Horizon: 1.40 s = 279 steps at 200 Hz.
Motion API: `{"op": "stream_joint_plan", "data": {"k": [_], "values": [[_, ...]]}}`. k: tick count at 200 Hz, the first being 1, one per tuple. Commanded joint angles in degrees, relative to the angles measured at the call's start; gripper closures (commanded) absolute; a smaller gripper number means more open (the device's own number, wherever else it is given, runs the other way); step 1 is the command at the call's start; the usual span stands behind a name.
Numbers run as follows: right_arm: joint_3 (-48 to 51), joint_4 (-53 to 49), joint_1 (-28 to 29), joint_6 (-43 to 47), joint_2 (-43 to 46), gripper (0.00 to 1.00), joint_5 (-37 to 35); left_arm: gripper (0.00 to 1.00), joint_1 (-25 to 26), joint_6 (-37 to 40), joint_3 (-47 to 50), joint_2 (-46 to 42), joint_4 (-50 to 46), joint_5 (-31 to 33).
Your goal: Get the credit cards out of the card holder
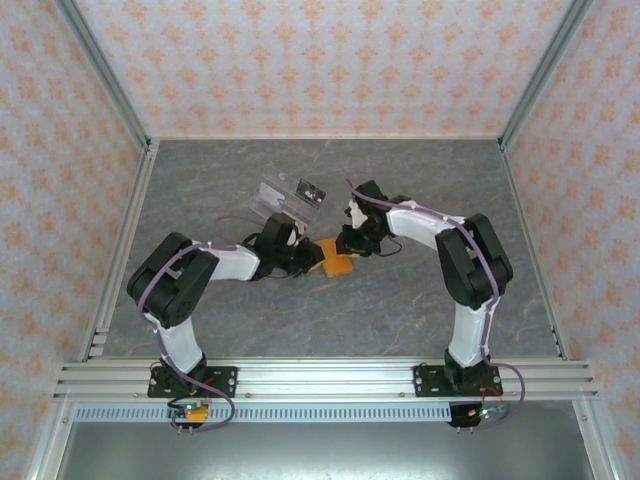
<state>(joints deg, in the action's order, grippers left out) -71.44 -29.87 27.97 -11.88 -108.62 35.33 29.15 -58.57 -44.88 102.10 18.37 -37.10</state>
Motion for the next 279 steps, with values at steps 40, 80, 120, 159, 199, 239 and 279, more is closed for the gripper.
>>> {"op": "stream_joint_plan", "data": {"k": [40, 80, 120, 159, 199, 239, 279], "values": [[-0.55, -1.88, 2.77, 0.64, 5.16, 0.56, -7.60, 0.91, 0.30, 1.66, 0.04, -3.61, -2.61, 0.54], [-3.57, -4.03, 5.49, -0.19, 1.72, 0.56, -12.77, 0.93, 0.39, 1.59, -0.33, -3.81, -2.99, 0.63], [-5.89, -6.29, 6.96, 0.45, -1.28, 0.59, -15.57, 1.00, 0.40, 1.61, -0.70, -3.84, -2.83, 0.19], [-7.23, -9.55, 7.72, -0.22, -2.74, 0.68, -22.79, 1.00, 0.50, 1.39, -0.39, -4.83, -3.37, 0.63], [-6.75, -11.61, 7.71, -2.52, -1.79, 0.81, -32.78, 1.00, 0.47, 1.17, -1.39, -6.45, -10.10, 3.49], [-6.14, -12.05, 7.72, -4.46, -0.52, 0.89, -37.06, 1.00, 0.52, -0.14, -1.69, -5.39, -13.07, 4.58], [-5.78, -11.39, 7.54, -3.97, 0.23, 0.87, -35.06, 1.00, 0.43, -0.18, -2.15, -4.66, -13.45, 4.44]]}}
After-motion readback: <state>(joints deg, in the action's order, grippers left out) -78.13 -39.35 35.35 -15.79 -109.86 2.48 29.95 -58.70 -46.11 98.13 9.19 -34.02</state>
